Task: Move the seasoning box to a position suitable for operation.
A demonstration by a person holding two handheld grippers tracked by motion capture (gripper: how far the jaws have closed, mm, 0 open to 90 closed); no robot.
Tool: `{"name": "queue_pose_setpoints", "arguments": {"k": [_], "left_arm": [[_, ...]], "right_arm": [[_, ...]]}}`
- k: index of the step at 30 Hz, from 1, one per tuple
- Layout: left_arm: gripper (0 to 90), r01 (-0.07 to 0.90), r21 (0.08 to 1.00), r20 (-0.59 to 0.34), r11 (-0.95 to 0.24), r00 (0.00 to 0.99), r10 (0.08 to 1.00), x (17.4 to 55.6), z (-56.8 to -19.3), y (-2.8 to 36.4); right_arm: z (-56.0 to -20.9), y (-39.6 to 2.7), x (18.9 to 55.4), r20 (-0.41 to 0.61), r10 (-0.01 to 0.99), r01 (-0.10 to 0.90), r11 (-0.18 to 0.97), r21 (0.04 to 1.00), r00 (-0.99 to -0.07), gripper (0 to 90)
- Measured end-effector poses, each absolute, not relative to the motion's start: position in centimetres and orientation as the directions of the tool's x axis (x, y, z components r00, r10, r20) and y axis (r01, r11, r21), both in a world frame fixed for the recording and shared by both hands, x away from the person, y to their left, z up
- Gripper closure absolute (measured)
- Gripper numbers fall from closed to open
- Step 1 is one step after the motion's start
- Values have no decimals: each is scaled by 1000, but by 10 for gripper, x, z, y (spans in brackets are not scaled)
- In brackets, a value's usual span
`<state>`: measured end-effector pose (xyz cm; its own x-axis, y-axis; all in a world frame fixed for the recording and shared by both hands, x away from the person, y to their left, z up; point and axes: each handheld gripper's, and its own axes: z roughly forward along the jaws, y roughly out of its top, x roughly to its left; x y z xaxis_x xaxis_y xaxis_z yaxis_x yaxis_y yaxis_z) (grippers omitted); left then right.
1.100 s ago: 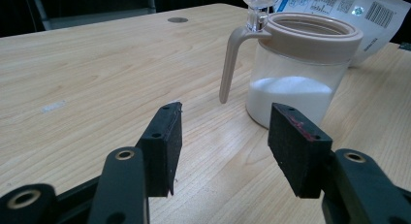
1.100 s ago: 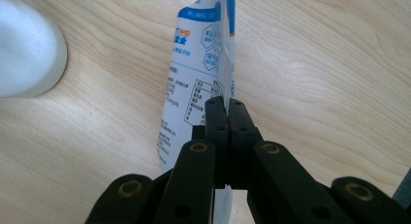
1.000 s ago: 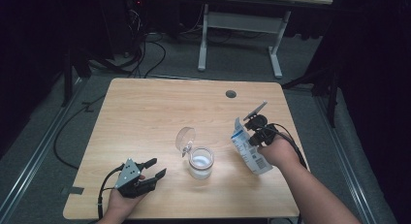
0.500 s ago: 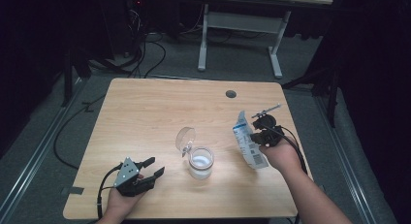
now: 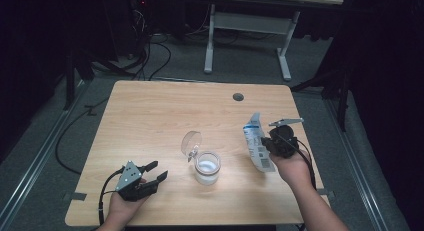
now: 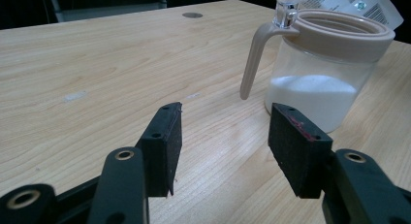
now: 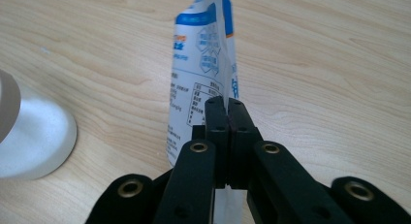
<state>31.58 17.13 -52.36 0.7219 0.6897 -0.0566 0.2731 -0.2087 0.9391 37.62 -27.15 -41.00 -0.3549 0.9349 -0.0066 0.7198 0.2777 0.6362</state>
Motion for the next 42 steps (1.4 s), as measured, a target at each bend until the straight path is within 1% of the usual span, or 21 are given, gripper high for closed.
{"name": "queue_pose_setpoints", "arguments": {"k": [4,15,24,28,35,42], "left_arm": [[463,268,938,-43,-222,723,690,317,-524,172],[463,285,935,-58,-210,708,704,322,-525,178],[463,301,934,-74,-194,693,717,324,-528,183],[461,300,935,-73,-191,689,721,324,-529,183],[456,306,939,-95,-154,664,742,325,-530,187],[454,315,933,-80,-173,653,753,326,-531,185]], "right_arm": [[-413,-277,370,9,938,697,252,671,-347,900],[-423,-286,356,58,944,642,176,746,-326,900],[-432,-283,340,39,942,565,167,808,-335,900],[-437,-286,336,48,943,534,144,833,-329,900],[-449,-292,330,95,940,470,75,879,-328,900],[-464,-292,327,132,927,417,28,909,-350,900]]}}
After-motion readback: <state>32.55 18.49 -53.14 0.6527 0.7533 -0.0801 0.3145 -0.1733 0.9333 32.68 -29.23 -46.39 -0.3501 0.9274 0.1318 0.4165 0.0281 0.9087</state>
